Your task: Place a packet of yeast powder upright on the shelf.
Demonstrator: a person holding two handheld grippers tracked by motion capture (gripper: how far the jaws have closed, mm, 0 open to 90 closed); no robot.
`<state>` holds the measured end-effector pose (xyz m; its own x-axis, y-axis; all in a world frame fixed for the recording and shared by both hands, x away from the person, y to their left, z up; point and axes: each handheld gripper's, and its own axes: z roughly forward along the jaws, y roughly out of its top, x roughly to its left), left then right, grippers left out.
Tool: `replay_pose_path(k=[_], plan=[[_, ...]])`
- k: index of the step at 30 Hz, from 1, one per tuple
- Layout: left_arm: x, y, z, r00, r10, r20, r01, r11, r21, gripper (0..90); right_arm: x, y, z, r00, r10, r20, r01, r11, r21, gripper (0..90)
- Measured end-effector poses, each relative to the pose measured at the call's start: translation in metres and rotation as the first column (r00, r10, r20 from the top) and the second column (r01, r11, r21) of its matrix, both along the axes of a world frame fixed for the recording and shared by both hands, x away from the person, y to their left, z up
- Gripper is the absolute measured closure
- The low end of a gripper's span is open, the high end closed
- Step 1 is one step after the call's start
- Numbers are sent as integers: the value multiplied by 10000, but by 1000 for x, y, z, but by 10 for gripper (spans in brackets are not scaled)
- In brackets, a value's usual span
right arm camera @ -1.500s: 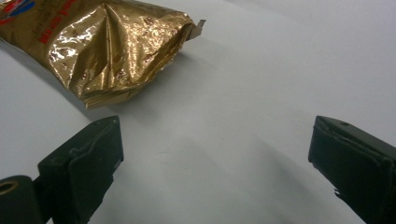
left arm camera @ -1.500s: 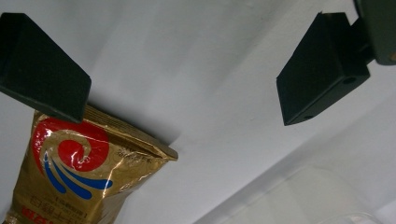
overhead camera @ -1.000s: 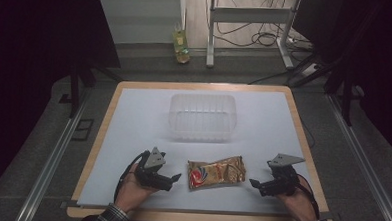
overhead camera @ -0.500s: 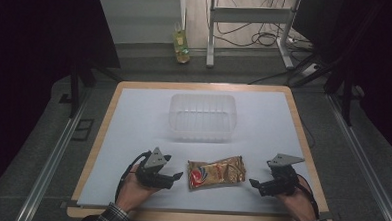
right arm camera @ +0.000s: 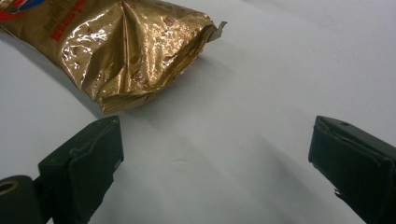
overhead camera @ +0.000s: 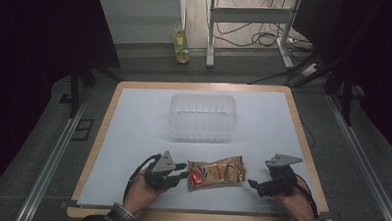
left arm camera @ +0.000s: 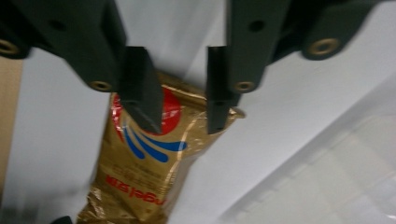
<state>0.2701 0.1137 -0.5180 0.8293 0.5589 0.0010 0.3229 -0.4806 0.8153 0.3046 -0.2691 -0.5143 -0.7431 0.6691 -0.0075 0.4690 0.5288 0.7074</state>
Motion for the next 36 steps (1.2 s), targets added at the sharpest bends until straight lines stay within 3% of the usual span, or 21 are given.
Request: replay_pose_path(k=[2,5,11,16,18,22,28,36], plan=[[0,-3,0,9999,-102,16,102,9999,52,736,0,0,0,10000,-11,-7,11,10000,0,32],[-1,-10,0,9990,-423,110,422,9991,68,887,0,-1,0,10000,-25,-44,25,10000,12,32],[3,-24,-3,9977,-676,5,676,9977,-43,893,1,0,0,9998,-12,-175,12,10000,37,32],[8,-30,-10,9977,-638,-224,634,9978,-178,893,1,1,-1,9997,27,-250,-25,10000,62,29],[10,-32,-12,9981,-573,-230,572,9984,-49,893,0,2,-1,9997,56,-245,-54,9999,92,29],[13,-29,-16,9964,-671,-517,659,9975,-249,894,0,5,-1,9996,178,-237,-177,9998,82,28],[11,-30,-16,9969,-672,-406,677,9976,114,897,-3,12,-1,9982,452,-390,-444,9988,222,28],[9,-24,-19,9956,-658,-662,664,9978,70,898,-1,23,-3,9938,911,-645,-895,9956,272,29]])
